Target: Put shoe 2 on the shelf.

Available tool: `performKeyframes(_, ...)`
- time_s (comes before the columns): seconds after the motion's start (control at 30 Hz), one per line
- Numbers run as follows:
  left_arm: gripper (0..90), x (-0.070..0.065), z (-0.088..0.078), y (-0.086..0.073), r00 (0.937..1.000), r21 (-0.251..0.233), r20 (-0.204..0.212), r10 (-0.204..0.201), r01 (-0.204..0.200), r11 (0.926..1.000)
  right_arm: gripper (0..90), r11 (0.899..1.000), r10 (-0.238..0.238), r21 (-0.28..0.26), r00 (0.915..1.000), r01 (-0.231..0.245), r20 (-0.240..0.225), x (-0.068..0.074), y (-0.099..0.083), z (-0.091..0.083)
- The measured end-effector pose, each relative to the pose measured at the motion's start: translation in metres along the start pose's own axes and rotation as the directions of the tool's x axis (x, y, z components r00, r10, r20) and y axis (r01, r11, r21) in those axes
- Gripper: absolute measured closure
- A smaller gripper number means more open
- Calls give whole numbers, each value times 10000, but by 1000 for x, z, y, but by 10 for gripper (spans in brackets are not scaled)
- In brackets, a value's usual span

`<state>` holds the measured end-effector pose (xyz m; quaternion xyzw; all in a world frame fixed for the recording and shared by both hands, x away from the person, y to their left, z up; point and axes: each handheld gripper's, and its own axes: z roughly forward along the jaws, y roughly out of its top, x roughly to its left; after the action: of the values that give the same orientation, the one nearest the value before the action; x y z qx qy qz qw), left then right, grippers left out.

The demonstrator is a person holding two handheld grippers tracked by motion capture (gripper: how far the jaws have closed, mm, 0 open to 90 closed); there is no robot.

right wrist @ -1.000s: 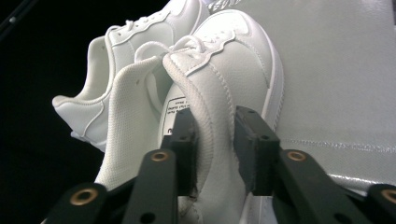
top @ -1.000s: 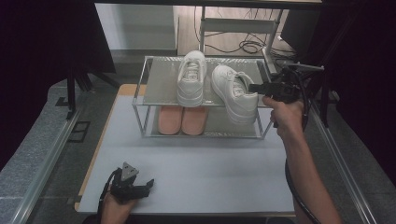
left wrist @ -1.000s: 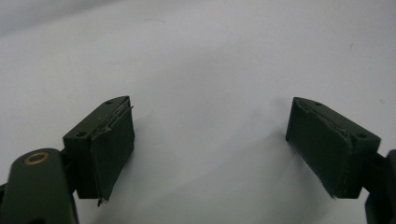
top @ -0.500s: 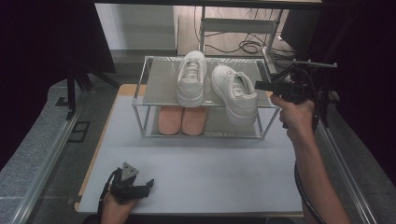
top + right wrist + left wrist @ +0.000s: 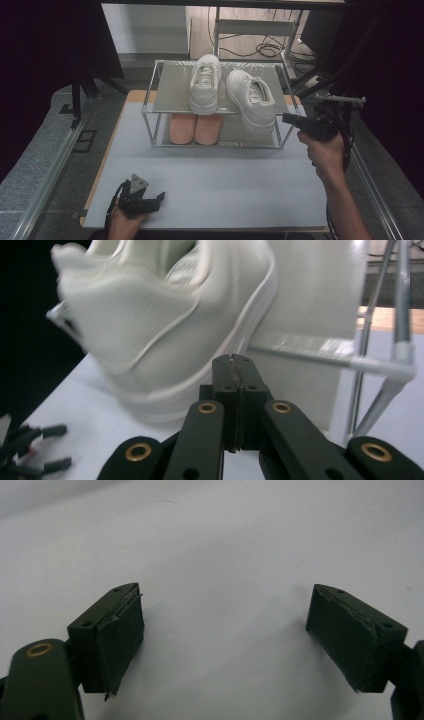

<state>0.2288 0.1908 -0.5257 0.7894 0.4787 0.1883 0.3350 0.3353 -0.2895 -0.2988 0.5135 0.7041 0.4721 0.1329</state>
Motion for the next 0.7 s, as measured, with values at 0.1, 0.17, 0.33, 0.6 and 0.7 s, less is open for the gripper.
performKeyframes(0.1,155,0,0,0,10000,17,7,0,0,10000,898,9995,-325,-18,9994,325,-91,6,-12,-2)
performKeyframes(0.17,155,0,0,0,10000,16,2,-1,1,10000,898,9988,-482,-39,9987,482,-148,9,-15,0)
performKeyframes(0.33,155,0,0,0,10000,4,10,-6,6,10000,898,9976,-665,-210,9978,663,-86,14,-16,11)
performKeyframes(0.6,155,0,0,0,10000,-7,7,-11,11,10000,898,9981,-448,-427,9989,442,-127,20,-13,27)
performKeyframes(0.7,156,0,0,0,10000,-9,7,-11,11,10000,898,9976,-526,-456,9986,523,-59,23,-13,28)
